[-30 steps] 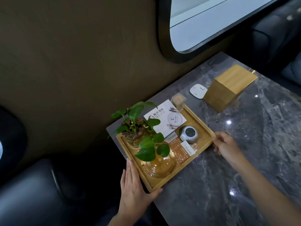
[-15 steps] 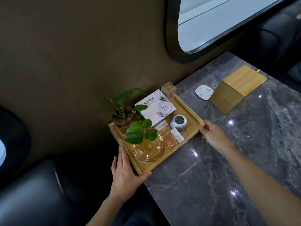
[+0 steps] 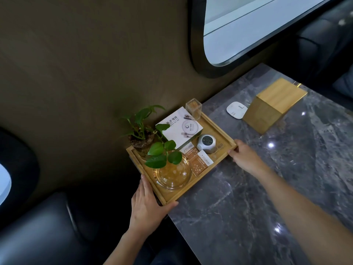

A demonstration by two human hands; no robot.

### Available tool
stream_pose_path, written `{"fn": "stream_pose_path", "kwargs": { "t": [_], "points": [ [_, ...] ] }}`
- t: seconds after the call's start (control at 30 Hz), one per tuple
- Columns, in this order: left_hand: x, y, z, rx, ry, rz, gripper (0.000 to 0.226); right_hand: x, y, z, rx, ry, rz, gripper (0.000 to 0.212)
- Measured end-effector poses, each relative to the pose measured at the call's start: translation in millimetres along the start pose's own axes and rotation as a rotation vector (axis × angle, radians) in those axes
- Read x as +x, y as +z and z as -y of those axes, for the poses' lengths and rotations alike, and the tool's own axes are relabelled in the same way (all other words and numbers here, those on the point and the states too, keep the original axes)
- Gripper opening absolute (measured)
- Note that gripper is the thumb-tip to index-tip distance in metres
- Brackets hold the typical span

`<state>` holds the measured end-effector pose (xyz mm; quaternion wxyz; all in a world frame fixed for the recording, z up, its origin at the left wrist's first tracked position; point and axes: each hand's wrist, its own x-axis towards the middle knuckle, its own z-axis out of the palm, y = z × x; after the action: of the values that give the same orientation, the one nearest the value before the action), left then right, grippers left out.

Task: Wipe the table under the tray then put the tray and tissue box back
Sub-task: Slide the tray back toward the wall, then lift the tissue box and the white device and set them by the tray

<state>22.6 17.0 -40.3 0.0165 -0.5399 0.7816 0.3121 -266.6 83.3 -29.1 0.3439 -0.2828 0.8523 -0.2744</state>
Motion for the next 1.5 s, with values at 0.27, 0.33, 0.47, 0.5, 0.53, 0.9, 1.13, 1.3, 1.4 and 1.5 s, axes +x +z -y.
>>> {"fn": "stream_pose_path", "kwargs": {
  "t": [0.27,0.33,0.47,0.5,0.53,0.9,1.13,1.3,1.4,1.5],
  "points": [
    [-16,-32,-23,0.446,-0.039,0.223,0.067,-17,-16,3,-0.051,-0.071,-0.095,0.027],
    [-22,-50,-35,0.448,0.027,0.332,0.049,-18,-22,-2,-0.043,-0.054,-0.115,0.031],
    [-28,-74,-80,0.471,0.238,0.392,0.041,-18,-37,-9,-0.001,-0.041,-0.234,0.027],
    [-27,-78,-96,0.426,0.276,0.387,0.041,-19,-42,-9,0.007,-0.04,-0.267,0.024],
    [-25,-79,-112,0.366,0.317,0.372,0.041,-18,-47,-9,0.015,-0.047,-0.303,0.022],
    [70,-19,-273,-0.09,0.667,0.169,0.041,0,-120,-21,0.154,0.006,-0.673,0.025],
    [129,37,-329,0.003,0.618,0.139,0.104,49,-153,-36,0.341,0.067,-0.539,0.066],
    [148,61,-339,-0.055,0.636,0.101,0.106,81,-161,-44,0.551,0.009,-0.404,0.065],
    [150,61,-340,-0.139,0.671,-0.006,0.089,85,-161,-44,0.659,-0.065,-0.375,0.049],
    [154,52,-336,-0.295,0.564,0.057,0.085,84,-161,-39,0.565,-0.095,-0.465,0.051]
  ]
}}
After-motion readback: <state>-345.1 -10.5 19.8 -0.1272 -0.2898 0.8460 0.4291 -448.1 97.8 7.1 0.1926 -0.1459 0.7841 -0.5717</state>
